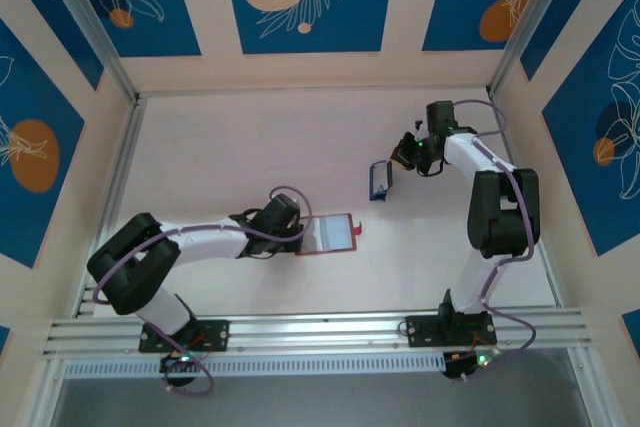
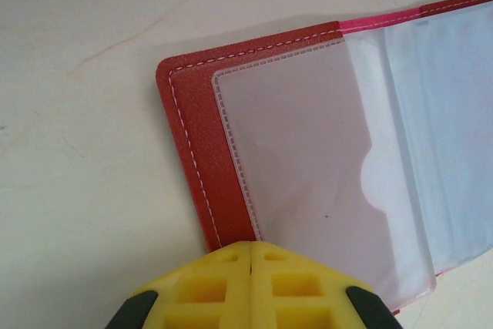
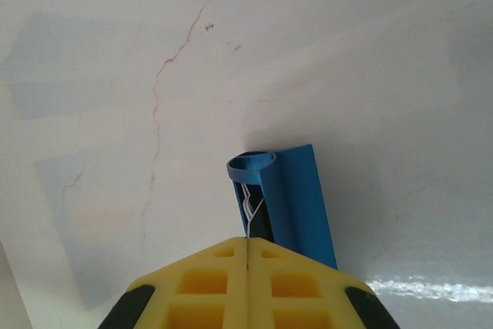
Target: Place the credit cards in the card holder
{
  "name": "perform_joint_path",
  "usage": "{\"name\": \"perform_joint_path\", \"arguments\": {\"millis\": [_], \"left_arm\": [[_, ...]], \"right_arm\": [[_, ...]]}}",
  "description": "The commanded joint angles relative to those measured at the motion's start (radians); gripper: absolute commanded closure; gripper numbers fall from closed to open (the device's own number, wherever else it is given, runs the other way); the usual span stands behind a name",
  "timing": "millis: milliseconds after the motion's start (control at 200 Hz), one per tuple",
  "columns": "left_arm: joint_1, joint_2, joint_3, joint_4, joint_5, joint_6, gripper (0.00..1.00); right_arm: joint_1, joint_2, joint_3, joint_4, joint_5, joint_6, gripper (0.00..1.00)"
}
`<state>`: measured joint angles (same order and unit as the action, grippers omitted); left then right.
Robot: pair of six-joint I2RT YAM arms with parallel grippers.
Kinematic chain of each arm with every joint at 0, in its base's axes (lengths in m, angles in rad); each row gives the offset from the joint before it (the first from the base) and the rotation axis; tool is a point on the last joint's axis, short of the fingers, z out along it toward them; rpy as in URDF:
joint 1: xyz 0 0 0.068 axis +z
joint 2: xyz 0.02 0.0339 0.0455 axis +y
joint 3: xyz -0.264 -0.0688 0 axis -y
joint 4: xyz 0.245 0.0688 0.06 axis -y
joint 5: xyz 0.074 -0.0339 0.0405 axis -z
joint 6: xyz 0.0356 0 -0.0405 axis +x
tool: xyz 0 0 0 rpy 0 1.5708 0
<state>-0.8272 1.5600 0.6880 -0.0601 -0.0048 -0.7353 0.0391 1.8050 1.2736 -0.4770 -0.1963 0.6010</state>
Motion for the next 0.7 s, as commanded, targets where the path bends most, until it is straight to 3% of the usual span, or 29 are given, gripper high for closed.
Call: {"name": "perform_joint_path", "arguments": {"millis": [0, 695], "left_arm": [[-0.028, 0.063, -0.013, -0.018, 0.043, -0.020, 1.00], [-0.027, 0.078, -0.016, -0.003, 0.049, -0.027, 1.00]], "right_arm": [[0.003, -0.051, -0.017, -0.033, 0.018, -0.004, 1.00], [0.024, -0.142, -0.027, -0.071, 0.100, -0.008, 1.00]]}}
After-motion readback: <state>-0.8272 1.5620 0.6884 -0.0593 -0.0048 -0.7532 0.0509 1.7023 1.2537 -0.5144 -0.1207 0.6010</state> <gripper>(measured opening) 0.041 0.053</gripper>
